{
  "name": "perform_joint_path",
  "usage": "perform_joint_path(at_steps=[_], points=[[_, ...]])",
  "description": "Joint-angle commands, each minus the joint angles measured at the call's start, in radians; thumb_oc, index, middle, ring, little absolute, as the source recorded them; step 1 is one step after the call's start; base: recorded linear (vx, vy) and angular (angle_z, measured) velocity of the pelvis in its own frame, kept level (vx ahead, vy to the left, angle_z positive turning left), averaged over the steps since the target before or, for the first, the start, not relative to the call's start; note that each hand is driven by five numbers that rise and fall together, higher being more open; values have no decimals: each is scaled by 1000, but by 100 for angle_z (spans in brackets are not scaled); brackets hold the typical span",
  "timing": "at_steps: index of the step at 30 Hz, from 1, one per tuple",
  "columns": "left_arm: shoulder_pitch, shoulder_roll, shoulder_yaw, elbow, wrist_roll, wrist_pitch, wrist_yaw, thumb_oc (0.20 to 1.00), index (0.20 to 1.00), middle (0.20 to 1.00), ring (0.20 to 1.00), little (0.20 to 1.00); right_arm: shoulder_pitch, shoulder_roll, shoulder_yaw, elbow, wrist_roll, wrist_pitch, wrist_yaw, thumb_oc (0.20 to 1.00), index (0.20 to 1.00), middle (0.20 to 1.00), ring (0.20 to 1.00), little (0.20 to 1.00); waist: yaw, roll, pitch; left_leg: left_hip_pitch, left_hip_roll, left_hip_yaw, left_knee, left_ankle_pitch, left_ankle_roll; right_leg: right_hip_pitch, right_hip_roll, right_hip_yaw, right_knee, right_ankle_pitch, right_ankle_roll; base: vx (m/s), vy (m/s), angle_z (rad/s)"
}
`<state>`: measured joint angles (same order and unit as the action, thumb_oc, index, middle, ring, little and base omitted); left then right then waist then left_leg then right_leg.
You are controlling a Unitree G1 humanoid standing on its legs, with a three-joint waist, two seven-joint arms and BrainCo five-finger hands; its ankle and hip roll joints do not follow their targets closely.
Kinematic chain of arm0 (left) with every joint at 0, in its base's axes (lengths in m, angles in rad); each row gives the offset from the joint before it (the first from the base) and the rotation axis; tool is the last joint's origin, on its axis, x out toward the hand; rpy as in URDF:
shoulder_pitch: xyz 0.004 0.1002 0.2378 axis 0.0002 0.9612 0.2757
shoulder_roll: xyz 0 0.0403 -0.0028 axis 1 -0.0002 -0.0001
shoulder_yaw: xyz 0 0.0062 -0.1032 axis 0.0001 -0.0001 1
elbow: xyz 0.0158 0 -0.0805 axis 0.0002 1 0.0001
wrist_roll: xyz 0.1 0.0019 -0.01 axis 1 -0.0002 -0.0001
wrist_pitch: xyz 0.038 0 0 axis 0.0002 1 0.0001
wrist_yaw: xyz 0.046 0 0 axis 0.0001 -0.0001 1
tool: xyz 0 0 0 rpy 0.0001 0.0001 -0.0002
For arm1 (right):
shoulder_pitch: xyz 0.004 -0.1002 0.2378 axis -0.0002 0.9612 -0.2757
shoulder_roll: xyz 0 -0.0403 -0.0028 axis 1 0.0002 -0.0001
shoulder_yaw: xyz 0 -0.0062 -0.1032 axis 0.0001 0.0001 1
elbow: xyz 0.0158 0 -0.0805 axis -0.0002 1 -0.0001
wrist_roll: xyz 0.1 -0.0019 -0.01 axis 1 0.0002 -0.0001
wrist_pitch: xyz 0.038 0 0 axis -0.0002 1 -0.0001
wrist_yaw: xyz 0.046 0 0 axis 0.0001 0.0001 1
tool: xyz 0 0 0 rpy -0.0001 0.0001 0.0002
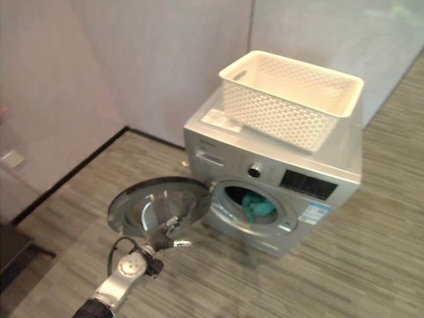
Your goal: Grab the laundry basket,head to the washer,open it,put in the laundry and shut it.
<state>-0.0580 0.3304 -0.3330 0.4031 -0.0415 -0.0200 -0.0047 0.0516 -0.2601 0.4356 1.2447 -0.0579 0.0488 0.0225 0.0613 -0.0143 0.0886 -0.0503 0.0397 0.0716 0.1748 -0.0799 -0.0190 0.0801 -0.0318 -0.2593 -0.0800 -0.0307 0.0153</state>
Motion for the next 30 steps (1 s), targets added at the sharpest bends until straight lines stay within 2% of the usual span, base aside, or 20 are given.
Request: perform_joint_path(at_steps=[1,2,3,4,5,7,8,10,11,12,13,14,15,16,18,21,26,28,29,30], points=[[-54,22,78,-75,-23,-76,112,1000,1000,1000,1000,1000,-72,39,23,-28,-3,-36,-1,1000,1000,1000,1000,1000,15,-66,19,-143,-72,-183,35,5,-33,-43,-44,85,99,-84,40,21,-6,-11],[-54,27,102,-81,-4,-82,137,1000,1000,1000,1000,1000,-72,38,33,-29,-14,-39,2,1000,1000,1000,1000,1000,20,-67,17,-132,-60,-246,20,1,-37,-44,-41,101,97,-86,40,42,39,-27],[-56,29,124,-78,5,-87,161,1000,1000,1000,1000,1000,-74,36,35,-23,-23,-41,1,1000,1000,1000,1000,1000,12,-66,8,-128,-25,-269,-11,23,-45,-48,-44,108,90,-85,47,103,131,-26],[-78,38,163,-36,44,-82,236,1000,1000,1000,1000,1000,-70,32,31,-25,-26,-43,2,1000,1000,1000,1000,1000,-12,-47,2,-113,52,-230,-83,68,-46,-46,-50,104,89,-88,54,75,125,-9],[-79,37,163,-35,45,-83,237,1000,1000,1000,1000,1000,-70,31,31,-26,-26,-42,2,1000,1000,1000,1000,1000,-10,-46,3,-107,54,-227,-92,71,-46,-46,-49,107,90,-88,53,104,108,6],[-159,110,216,62,130,-65,361,1000,1000,1000,1000,1000,-71,11,26,-26,-33,-46,6,1000,1000,1000,1000,1000,-25,-25,-18,-71,73,-216,-189,106,-66,-29,-38,121,69,-94,53,134,90,-5],[-163,110,215,65,130,-67,362,1000,1000,1000,1000,1000,-72,11,26,-26,-32,-46,7,1000,1000,1000,1000,1000,-25,-25,-16,-68,74,-216,-194,108,-66,-27,-38,121,68,-93,53,145,124,-16],[-250,175,241,149,138,-52,409,1000,1000,1000,1000,1000,-85,2,42,-41,-35,-49,12,1000,1000,1000,1000,1000,-36,-14,-26,-43,66,-215,-235,112,-67,-25,-40,135,60,-91,56,100,111,-15],[-311,224,234,204,144,-54,431,1000,1000,1000,1000,1000,-104,1,54,-45,-36,-51,12,1000,1000,1000,1000,1000,-42,-10,-25,-37,63,-207,-250,116,-69,-32,-42,146,58,-85,60,36,160,-36],[-407,321,203,291,175,-43,450,1000,1000,1000,1000,1000,-127,-10,83,-58,-42,-62,9,1000,1000,1000,1000,1000,-55,-6,-16,-42,60,-188,-257,120,-68,-58,-47,160,63,-75,66,-6,125,-51],[-416,323,199,297,173,-46,451,1000,1000,1000,1000,1000,-130,-8,80,-57,-42,-62,9,1000,1000,1000,1000,1000,-52,-8,-18,-48,60,-188,-258,125,-68,-64,-47,161,63,-71,67,-41,118,-42],[-466,381,172,346,199,-41,452,1000,1000,1000,1000,1000,-147,-15,97,-65,-47,-69,5,1000,1000,1000,1000,1000,-59,-11,-10,-55,60,-178,-262,125,-67,-88,-48,173,67,-63,73,-88,101,-32],[-552,450,133,426,214,-30,465,1000,1000,1000,1000,1000,-184,-23,121,-79,-46,-79,-3,1000,1000,1000,1000,1000,-69,-17,3,-76,61,-157,-262,128,-64,-125,-49,186,71,-48,80,-80,99,-31],[-558,451,129,431,213,-32,466,1000,1000,1000,1000,1000,-186,-22,119,-78,-46,-78,-3,1000,1000,1000,1000,1000,-66,-18,3,-78,61,-156,-262,128,-64,-128,-50,187,72,-48,81,-85,100,-33],[-706,517,57,568,200,-25,473,1000,1000,1000,1000,1000,-228,-30,150,-100,-34,-92,-19,1000,1000,1000,1000,1000,-84,-38,30,-113,62,-129,-262,133,-60,-181,-52,211,67,-17,94,-77,94,-20],[-856,552,-27,700,140,-31,422,1000,1000,1000,1000,1000,-276,-40,167,-112,-12,-99,-30,1000,1000,1000,1000,1000,-97,-61,60,-160,61,-112,-262,138,-56,-238,-52,239,47,22,109,-81,93,-28],[-1037,534,-97,873,55,-12,365,1000,1000,1000,1000,1000,-344,-26,198,-109,8,-88,-38,1000,1000,1000,1000,1000,-114,-101,95,-219,60,-101,-258,145,-50,-297,-49,259,18,66,121,-28,57,-20],[-1077,535,-113,974,38,14,324,1000,1000,1000,1000,1000,-366,-24,211,-104,12,-85,-33,1000,1000,1000,1000,1000,-127,-124,110,-244,64,-96,-249,147,-49,-320,-47,267,8,85,125,14,42,-20],[-1126,552,-116,1044,21,35,306,1000,1000,1000,1000,1000,-396,-20,226,-95,20,-76,-30,1000,1000,1000,1000,1000,-134,-149,127,-269,67,-93,-233,147,-47,-344,-45,275,5,98,127,21,30,-23],[-1125,605,-108,1056,7,28,301,1000,1000,1000,1000,1000,-364,-44,230,-168,16,-83,-19,1000,1000,1000,1000,1000,-146,-167,135,-270,72,-86,-227,142,-46,-350,-42,285,5,104,128,2,11,-17]])
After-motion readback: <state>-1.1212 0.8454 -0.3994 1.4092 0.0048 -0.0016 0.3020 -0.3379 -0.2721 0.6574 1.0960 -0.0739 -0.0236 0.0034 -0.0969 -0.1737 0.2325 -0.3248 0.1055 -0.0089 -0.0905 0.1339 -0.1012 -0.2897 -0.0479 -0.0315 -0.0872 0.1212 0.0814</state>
